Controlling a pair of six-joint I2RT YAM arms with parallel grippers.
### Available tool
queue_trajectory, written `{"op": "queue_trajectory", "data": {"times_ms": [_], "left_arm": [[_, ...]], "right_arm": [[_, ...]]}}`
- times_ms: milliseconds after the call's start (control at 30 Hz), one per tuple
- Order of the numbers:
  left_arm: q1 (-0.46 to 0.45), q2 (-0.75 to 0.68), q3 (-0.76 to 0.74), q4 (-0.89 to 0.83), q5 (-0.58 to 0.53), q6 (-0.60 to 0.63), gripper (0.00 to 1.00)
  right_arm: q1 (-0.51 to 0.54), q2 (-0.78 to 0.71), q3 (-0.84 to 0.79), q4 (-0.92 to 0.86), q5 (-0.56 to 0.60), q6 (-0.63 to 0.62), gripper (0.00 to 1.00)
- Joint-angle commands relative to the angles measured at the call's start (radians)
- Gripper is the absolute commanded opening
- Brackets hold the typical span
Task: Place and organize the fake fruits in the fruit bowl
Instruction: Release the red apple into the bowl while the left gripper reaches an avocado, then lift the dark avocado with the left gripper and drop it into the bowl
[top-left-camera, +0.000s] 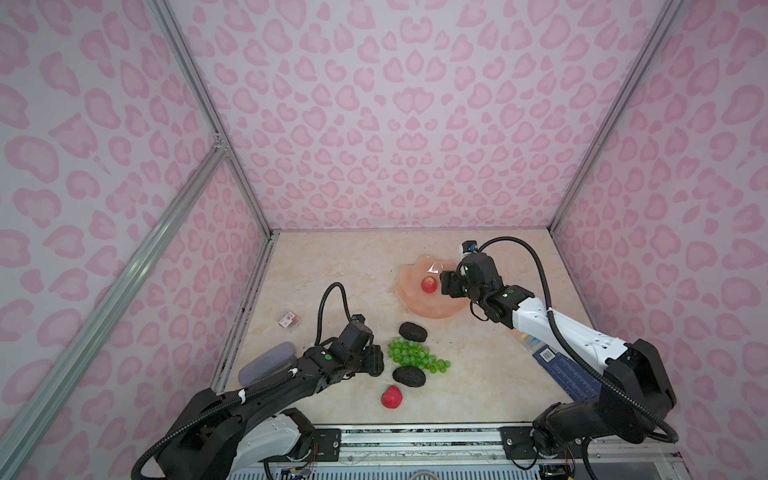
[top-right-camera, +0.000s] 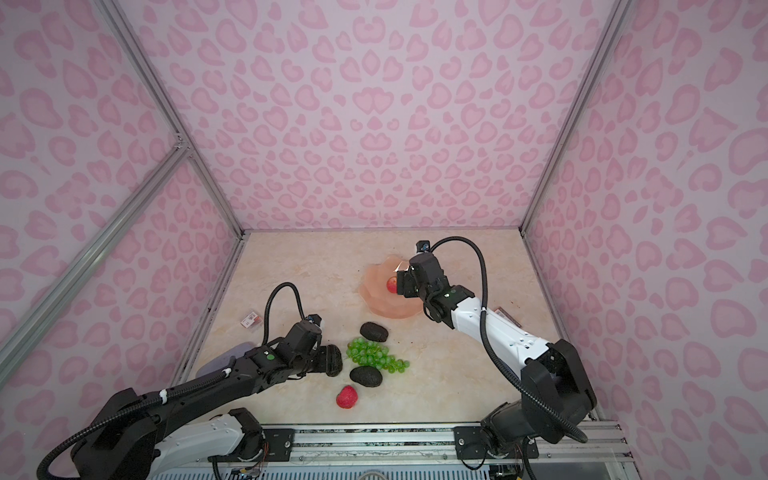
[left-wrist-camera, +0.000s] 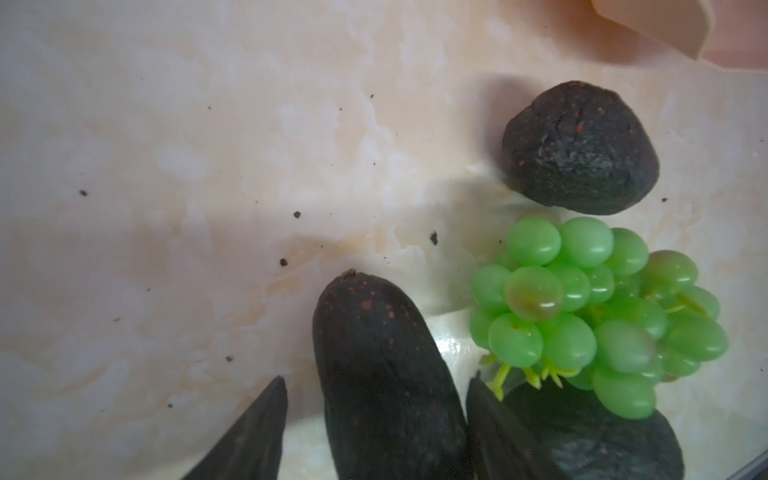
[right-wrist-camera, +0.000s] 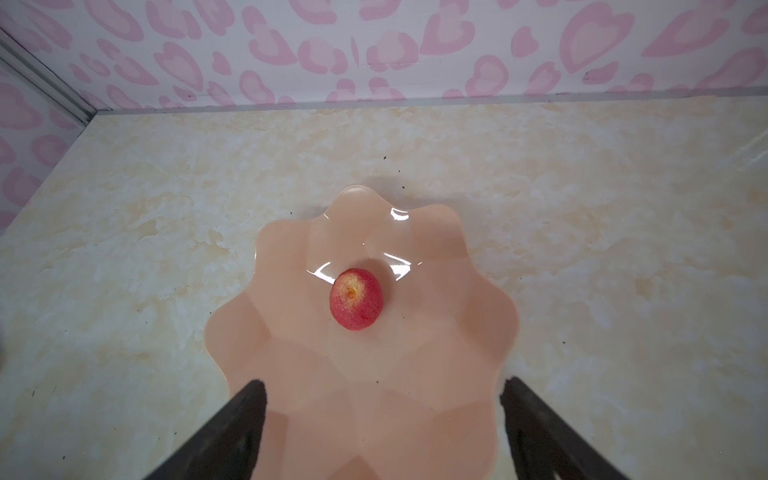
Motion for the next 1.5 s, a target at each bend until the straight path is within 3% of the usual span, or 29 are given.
{"op": "queue_trajectory", "data": {"times_ms": [0, 167, 467, 900, 1267, 1467], "left_arm": [[-0.003, 0.023, 0.019, 0.012, -0.006, -0.012, 0.56], [-0.003, 0.010, 0.026, -0.014, -0.034, -0.009, 0.43], [-0.003, -0.044, 0.218, -0.092, -0.109, 0.138, 0.43], [0.002, 0.463, 0.713, 0.005, -0.098, 0.355, 0.44], [0.032, 0.795, 0.965, -0.006, -0.057, 0.353, 0.44], [0.049, 0.847, 0.999, -0.025, -0.035, 0.326, 0.49]], "right_arm": [[-0.007, -0.009, -0.014, 0.015, 0.010, 0.019, 0.89], [-0.017, -0.011, -0.015, 0.019, 0.008, 0.015, 0.89], [-0.042, -0.046, -0.038, 0.027, -0.012, 0.019, 0.88], [-0.060, -0.217, -0.149, -0.043, 0.037, 0.032, 0.88], [-0.075, -0.320, -0.214, -0.039, 0.079, 0.038, 0.89], [-0.084, -0.333, -0.215, -0.050, 0.080, 0.031, 0.89]]}}
